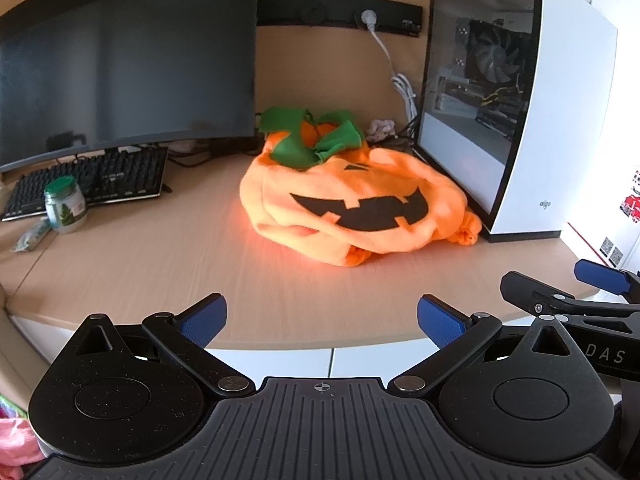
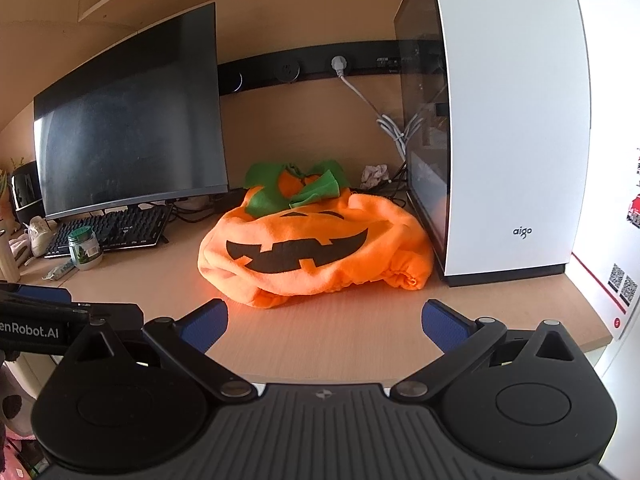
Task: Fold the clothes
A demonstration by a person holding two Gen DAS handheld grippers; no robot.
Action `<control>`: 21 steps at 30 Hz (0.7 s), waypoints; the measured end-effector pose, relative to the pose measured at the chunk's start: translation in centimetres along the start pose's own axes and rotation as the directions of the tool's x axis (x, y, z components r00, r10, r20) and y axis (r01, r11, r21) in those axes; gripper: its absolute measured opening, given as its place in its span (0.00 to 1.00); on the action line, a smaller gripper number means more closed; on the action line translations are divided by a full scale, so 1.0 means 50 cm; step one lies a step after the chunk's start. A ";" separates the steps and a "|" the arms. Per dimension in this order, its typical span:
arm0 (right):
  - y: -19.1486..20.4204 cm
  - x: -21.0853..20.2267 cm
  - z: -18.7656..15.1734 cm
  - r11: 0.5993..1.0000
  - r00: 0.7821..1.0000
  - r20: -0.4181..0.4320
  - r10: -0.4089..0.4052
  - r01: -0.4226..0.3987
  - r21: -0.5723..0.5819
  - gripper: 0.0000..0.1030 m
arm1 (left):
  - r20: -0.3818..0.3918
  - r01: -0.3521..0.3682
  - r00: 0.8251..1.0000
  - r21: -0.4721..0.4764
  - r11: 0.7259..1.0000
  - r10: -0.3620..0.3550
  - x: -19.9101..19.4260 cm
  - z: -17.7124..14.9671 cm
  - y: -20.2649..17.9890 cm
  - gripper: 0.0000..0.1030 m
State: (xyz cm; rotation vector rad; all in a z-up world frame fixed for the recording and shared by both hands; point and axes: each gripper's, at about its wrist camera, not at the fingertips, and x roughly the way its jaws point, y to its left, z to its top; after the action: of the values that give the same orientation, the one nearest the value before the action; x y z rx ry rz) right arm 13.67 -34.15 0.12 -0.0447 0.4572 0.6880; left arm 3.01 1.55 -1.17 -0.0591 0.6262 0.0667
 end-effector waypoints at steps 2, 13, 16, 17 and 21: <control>0.004 0.008 0.000 1.000 1.000 -0.007 0.000 0.000 -0.003 1.00 | -0.011 -0.001 1.000 0.000 1.000 0.001 0.008 0.002 0.005 1.00; 0.024 0.112 0.000 0.972 0.987 -0.064 -0.150 0.136 -0.192 1.00 | -0.088 0.005 0.996 -0.019 1.000 -0.006 0.071 0.016 0.062 1.00; 0.043 0.165 0.000 0.937 0.980 -0.064 -0.186 0.157 -0.311 1.00 | -0.106 0.007 0.994 -0.033 0.999 -0.010 0.090 0.022 0.099 1.00; 0.054 0.189 -0.003 0.913 0.978 -0.068 -0.197 0.157 -0.376 1.00 | -0.111 0.004 0.994 -0.043 0.999 -0.009 0.097 0.024 0.113 1.00; 0.094 0.290 -0.011 0.800 0.965 -0.088 -0.247 0.152 -0.580 1.00 | -0.118 0.003 0.993 -0.082 0.997 -0.013 0.120 0.037 0.177 1.00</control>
State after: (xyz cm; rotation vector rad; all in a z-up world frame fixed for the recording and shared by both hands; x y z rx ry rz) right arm 20.34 -21.87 -5.98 -0.7164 0.3784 0.5925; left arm 8.20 10.78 -3.51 -0.1457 0.7416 0.0819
